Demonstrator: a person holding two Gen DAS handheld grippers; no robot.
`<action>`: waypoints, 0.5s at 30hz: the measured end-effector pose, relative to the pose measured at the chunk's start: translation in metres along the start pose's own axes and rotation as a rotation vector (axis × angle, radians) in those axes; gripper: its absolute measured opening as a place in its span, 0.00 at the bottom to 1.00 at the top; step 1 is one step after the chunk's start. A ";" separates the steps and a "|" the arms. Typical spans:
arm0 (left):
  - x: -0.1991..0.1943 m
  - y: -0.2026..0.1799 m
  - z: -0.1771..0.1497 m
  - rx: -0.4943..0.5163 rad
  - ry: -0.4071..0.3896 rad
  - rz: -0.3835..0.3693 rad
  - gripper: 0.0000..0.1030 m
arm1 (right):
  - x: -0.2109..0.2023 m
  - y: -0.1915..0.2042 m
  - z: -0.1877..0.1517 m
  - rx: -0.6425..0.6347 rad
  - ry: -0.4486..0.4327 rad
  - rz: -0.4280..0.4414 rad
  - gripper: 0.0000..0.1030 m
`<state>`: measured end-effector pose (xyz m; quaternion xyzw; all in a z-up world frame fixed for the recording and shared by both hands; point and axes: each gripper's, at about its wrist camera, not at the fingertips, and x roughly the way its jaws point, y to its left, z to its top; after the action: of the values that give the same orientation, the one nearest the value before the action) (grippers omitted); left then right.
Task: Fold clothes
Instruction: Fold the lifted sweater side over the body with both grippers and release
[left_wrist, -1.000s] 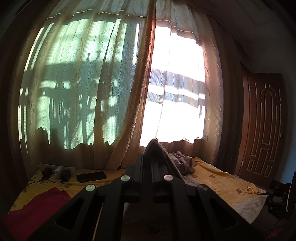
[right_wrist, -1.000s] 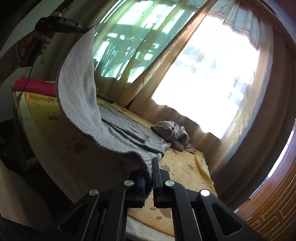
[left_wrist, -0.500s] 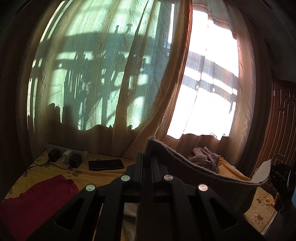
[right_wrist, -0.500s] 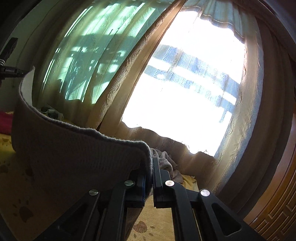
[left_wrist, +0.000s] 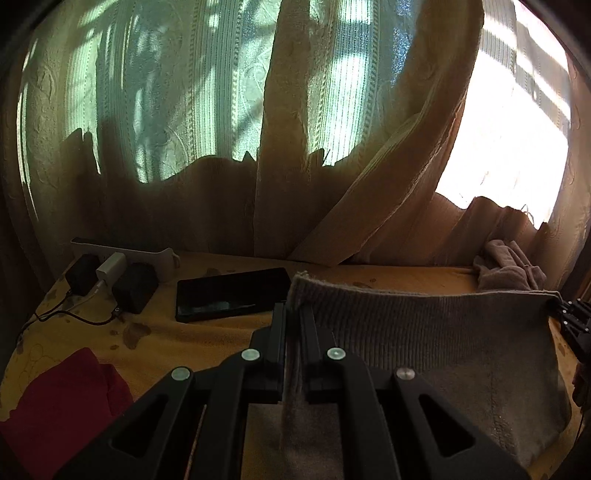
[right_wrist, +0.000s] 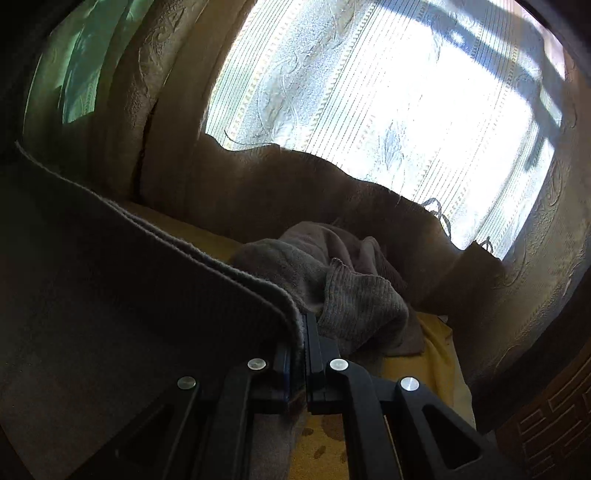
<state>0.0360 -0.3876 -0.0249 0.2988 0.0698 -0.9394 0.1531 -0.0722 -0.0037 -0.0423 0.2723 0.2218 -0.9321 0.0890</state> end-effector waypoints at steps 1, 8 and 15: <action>0.017 0.000 0.000 0.003 0.031 0.013 0.08 | 0.012 0.006 -0.002 -0.017 0.027 0.007 0.05; 0.078 0.009 -0.014 -0.003 0.175 0.089 0.24 | 0.050 0.031 -0.015 -0.119 0.155 0.004 0.06; 0.062 0.012 -0.023 -0.021 0.195 0.055 0.52 | 0.042 0.021 -0.013 -0.126 0.165 0.021 0.77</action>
<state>0.0046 -0.4091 -0.0801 0.3889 0.0861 -0.9005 0.1745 -0.0954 -0.0181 -0.0830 0.3446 0.2836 -0.8896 0.0972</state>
